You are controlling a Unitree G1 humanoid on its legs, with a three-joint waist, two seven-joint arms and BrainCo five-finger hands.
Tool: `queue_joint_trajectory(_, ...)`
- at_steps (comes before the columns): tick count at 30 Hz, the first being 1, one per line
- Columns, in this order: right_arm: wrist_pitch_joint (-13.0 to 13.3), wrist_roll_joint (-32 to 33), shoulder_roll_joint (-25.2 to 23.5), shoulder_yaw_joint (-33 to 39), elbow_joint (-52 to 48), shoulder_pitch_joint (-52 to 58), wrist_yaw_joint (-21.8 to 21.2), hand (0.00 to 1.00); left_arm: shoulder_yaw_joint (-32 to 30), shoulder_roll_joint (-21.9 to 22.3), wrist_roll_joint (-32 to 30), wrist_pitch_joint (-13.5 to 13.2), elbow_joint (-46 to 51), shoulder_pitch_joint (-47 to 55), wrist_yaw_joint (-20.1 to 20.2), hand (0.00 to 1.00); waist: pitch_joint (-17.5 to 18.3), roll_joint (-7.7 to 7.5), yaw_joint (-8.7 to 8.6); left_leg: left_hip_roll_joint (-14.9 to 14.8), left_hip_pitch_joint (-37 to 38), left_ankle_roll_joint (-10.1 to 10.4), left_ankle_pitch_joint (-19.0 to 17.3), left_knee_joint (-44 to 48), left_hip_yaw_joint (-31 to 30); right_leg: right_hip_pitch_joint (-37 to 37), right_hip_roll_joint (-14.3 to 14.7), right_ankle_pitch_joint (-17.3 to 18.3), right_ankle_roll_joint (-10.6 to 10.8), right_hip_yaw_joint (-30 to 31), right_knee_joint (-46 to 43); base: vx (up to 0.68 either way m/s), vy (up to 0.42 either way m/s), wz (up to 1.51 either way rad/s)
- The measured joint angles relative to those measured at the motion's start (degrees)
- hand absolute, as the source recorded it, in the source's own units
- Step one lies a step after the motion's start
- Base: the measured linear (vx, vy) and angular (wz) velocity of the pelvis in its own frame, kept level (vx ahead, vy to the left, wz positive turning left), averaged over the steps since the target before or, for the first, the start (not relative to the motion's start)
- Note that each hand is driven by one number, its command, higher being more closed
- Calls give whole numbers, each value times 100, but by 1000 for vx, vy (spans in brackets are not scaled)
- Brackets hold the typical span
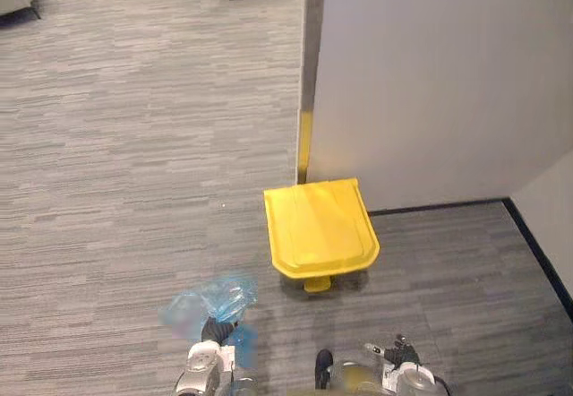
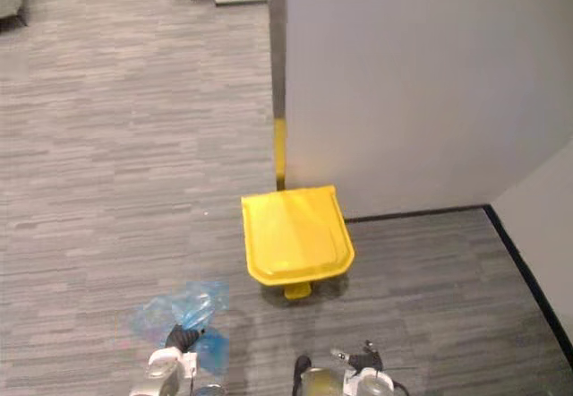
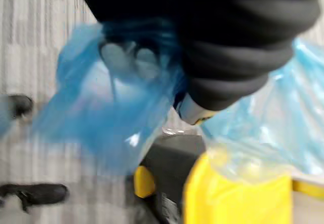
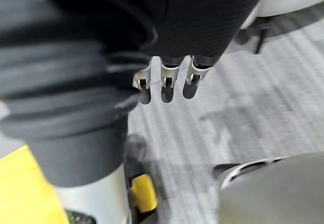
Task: Gather rubbish on tea table into small bin, then transfer packed bag to large trash can.
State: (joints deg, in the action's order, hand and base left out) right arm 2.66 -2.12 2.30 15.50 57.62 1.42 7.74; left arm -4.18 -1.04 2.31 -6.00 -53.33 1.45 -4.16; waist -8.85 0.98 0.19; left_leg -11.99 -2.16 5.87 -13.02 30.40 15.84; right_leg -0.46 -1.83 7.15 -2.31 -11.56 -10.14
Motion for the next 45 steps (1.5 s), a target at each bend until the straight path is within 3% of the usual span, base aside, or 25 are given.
queue_joint_trajectory(2, -3, 1, 0, 8, -45, -25, 1, 0, 2, 65, 0, 20, -7, 53, 65, 100, 4, 4, 2, -58, -151, -82, -34, -448, 106, 35, -57, 6, 72, 41, 32, 99, 136, -8)
queue_joint_trajectory(3, -5, 1, 4, 22, -43, -17, 2, 0, 11, 69, -1, 22, -16, 56, 86, 100, 12, 18, -1, -44, -169, -183, 202, -1092, 90, 36, -88, 12, 181, 67, 25, 77, 197, -6)
queue_joint_trajectory(4, -11, 1, 34, 70, -30, 1, 2, 0, 38, 65, -1, 21, -20, 49, 89, 100, 36, 80, -6, -12, -151, 64, 557, -1665, -2, 23, -59, 36, 306, 93, 33, 72, 205, -9)
queue_joint_trajectory(6, -44, 4, -47, 121, 69, 31, 0, 0, 136, -71, -2, 18, -34, 41, 84, 100, 136, -63, 2, 262, 29, 25, 695, -2105, -43, 6, -197, -64, 479, 275, 223, 85, 190, -5)
queue_joint_trajectory(9, -51, 1, -44, 165, 117, 99, -1, 0, 188, -192, -10, 19, -48, 47, 85, 100, 154, -89, 1, 522, 235, -60, 750, -2358, 120, 93, -393, -183, 649, 406, 462, 50, 180, -14)
queue_joint_trajectory(14, -50, 2, -26, 191, 205, 82, -5, 0, 297, -279, -109, 20, -242, 47, 83, 100, 218, 26, -24, 675, 436, -120, 789, -2651, 262, 152, -431, -300, 718, 612, 671, 21, 72, -22)
queue_joint_trajectory(23, -54, -3, 53, 138, 313, -73, -1, 0, 277, -462, -110, 22, -302, 158, 45, 100, 201, -14, -2, 678, 489, -164, 767, -2806, 409, -57, -357, -393, 685, 946, 658, 7, 5, -22)
queue_joint_trajectory(27, -55, -2, 55, 111, 309, -211, -3, 0, 257, -499, -100, 22, -310, 169, -20, 100, 77, -164, 12, 777, 452, -284, 400, -2332, 576, -620, -537, 82, 749, 1195, -607, -31, 54, -26)
queue_joint_trajectory(29, -55, -2, 57, 111, 325, -203, 1, 0, 149, -490, -97, 22, -320, 111, -38, 100, -13, -187, -25, 759, 597, -383, 265, -2387, 543, -931, -559, 76, 745, 1146, -1360, -51, 46, -15)
queue_joint_trajectory(30, -37, 59, 31, 124, 288, -270, 0, 0, 69, -476, -95, 27, -345, 146, -61, 100, -120, -117, -32, 711, 720, -385, 210, -2375, 515, -1181, -527, 161, 679, 1032, -1720, -45, 34, -8)
queue_joint_trajectory(33, -42, 56, 5, 123, 175, -252, 3, 0, 68, -508, -97, 36, -383, 96, -64, 100, -215, -207, -31, 552, 809, -352, -54, -2102, 434, -1520, -403, 80, 621, 637, -1416, 52, -1, 4)
queue_joint_trajectory(35, -62, 34, -35, 102, 14, -189, 10, 0, 80, -421, -102, 28, -378, 4, -50, 100, -262, -303, -9, 422, 835, -241, -286, -1799, 397, -1714, -315, -486, 680, 255, -252, 187, -80, 23)
queue_joint_trajectory(37, -98, -8, -99, 132, -71, -111, 21, 0, 57, -346, -103, 17, -356, -96, -40, 100, -321, -474, -11, 448, 860, -43, -691, -1258, 347, -1735, -399, -584, 649, 289, -15, 308, -202, 21)
queue_joint_trajectory(38, -105, -30, -46, 127, -93, -161, 27, 0, 32, -193, -104, 18, -354, -181, -32, 100, -364, -292, 6, 234, 837, 61, -859, -970, 262, -1739, -273, -579, 759, 230, -227, 380, -232, 8)
queue_joint_trajectory(40, -103, -38, -36, 141, -311, -181, 28, 0, 32, -23, -105, 14, -347, -305, -19, 100, -435, -81, 11, 102, 847, 84, -900, -970, 208, -1777, -146, -555, 728, 156, -415, 300, -137, 10)
queue_joint_trajectory(41, -107, -38, -73, 184, -360, -181, 26, 0, 32, 35, -108, 15, -345, -357, -16, 100, -441, -72, 13, 78, 898, 84, -900, -996, 150, -1821, -131, -565, 691, 148, -618, 220, -98, 17)
queue_joint_trajectory(43, -102, -59, -147, 197, -456, -144, 25, 0, 31, 70, -109, 15, -344, -349, -4, 100, -434, -78, 37, -6, 1051, 82, -898, -999, 85, -1852, -94, -227, 526, 87, -1036, 175, -93, 9)
queue_joint_trajectory(45, -92, -64, -215, 196, -509, -126, 14, 0, 25, 70, -109, 16, -344, -372, -4, 100, -431, -101, 33, -61, 1073, 82, -897, -933, 49, -1881, -137, -31, 512, -3, -1347, 154, -75, 22)
